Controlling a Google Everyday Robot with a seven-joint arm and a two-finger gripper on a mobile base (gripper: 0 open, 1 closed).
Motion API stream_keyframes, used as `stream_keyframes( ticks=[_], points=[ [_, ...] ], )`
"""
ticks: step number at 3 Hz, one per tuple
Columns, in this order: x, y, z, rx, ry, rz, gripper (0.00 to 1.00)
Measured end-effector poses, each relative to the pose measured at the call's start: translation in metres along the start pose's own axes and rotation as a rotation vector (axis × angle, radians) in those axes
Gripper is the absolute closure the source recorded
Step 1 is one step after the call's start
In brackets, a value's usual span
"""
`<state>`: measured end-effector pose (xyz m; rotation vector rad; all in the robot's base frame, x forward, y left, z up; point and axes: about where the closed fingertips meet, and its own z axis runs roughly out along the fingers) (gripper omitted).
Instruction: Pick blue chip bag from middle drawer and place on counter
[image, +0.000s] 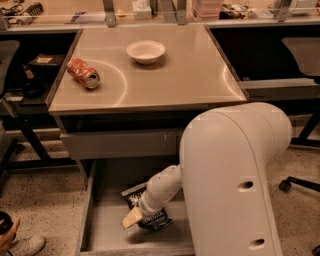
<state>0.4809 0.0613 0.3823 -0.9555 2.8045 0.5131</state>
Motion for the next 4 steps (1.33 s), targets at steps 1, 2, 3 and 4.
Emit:
stream_keyframes(
  ticks=[1,2,3,4],
  points=[
    [-0.0006,0.0021,0.0185,-0.003,0.024,-0.007,0.00],
    [-0.0003,0.0025,0.0192,-0.004,0.026,-0.008,0.19],
    [-0.0003,0.0025,0.0192,-0.004,0.026,-0.008,0.42],
    [-0.0003,0.0025,0.0192,-0.004,0.026,-0.008,0.65]
  ],
)
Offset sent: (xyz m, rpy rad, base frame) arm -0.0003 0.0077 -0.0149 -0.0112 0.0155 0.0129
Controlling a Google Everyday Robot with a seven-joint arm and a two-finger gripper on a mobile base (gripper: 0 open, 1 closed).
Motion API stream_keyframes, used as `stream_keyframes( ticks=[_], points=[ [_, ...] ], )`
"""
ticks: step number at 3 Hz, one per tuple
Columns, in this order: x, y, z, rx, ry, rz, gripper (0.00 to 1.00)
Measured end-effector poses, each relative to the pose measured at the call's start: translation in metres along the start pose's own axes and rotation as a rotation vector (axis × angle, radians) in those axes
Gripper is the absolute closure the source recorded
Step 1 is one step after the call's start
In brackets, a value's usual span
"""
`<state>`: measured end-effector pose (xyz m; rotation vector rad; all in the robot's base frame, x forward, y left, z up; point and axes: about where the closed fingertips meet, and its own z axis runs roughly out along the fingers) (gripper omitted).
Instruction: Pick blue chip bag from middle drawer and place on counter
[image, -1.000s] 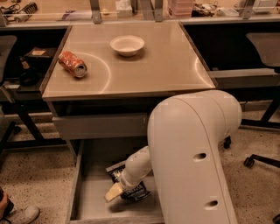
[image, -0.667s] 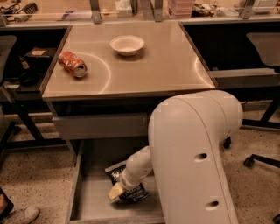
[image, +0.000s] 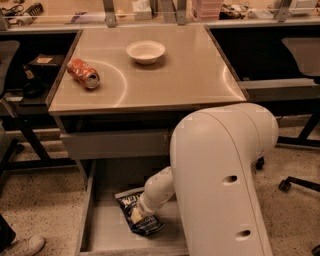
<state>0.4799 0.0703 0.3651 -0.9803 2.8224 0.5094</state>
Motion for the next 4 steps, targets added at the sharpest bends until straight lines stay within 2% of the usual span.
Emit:
stream_keyframes(
  ticks=[1,2,3,4],
  points=[
    [0.000,0.000,0.000,0.000,0.000,0.000,0.89],
    [0.000,0.000,0.000,0.000,0.000,0.000,1.00],
    [-0.002,0.003,-0.003,-0.006,-0.006,-0.004,1.00],
    [-0.012,0.013,-0.020,-0.006,-0.026,-0.026,1.00]
  ],
)
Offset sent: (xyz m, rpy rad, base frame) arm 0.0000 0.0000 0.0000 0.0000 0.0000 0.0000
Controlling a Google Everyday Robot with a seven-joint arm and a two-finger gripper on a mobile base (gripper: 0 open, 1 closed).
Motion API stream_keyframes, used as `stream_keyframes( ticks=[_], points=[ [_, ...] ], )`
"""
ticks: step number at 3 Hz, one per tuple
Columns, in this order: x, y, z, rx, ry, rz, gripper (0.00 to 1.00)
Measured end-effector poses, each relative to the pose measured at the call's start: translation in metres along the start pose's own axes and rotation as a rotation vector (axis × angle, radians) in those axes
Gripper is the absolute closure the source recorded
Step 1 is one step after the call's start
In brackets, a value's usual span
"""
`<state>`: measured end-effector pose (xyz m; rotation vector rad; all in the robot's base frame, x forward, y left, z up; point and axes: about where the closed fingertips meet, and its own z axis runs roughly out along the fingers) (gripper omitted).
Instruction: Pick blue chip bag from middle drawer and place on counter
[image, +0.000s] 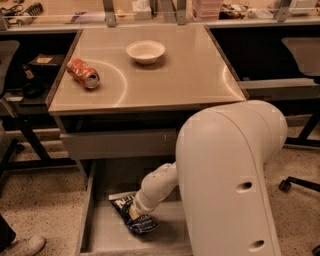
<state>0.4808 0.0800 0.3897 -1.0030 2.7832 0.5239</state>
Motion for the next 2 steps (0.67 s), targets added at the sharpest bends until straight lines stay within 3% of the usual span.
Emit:
stream_keyframes(
  ticks=[2],
  points=[
    [0.008,-0.010,-0.071,0.051,-0.015,-0.008,1.00]
  ],
)
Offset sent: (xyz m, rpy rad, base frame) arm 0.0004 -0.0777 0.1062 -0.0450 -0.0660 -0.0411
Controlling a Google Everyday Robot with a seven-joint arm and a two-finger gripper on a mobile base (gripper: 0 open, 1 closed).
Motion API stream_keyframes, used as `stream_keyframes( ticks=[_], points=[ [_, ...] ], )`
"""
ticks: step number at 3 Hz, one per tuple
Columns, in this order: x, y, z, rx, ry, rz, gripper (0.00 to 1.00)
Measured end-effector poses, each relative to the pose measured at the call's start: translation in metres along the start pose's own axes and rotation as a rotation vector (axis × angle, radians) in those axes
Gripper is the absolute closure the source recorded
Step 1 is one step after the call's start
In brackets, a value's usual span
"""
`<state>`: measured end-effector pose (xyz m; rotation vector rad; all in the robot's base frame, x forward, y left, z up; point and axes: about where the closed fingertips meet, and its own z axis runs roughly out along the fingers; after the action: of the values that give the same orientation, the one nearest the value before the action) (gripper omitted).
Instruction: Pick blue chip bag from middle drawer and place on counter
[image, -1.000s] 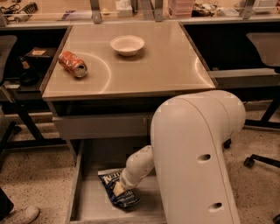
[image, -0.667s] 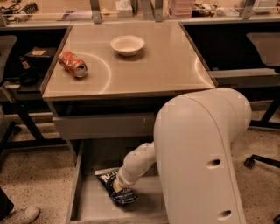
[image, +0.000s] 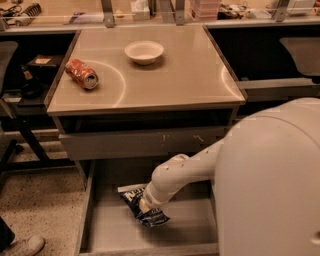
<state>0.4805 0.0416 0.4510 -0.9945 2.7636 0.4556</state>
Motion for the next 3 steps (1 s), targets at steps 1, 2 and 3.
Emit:
stream_keyframes(
  ticks=[1,2,3],
  points=[
    [0.018,-0.020,-0.049,0.037,0.005,0.047,1.00],
    [0.030,-0.047,-0.115,0.129,-0.005,0.092,1.00],
    [0.030,-0.047,-0.115,0.129,-0.005,0.092,1.00]
  ],
)
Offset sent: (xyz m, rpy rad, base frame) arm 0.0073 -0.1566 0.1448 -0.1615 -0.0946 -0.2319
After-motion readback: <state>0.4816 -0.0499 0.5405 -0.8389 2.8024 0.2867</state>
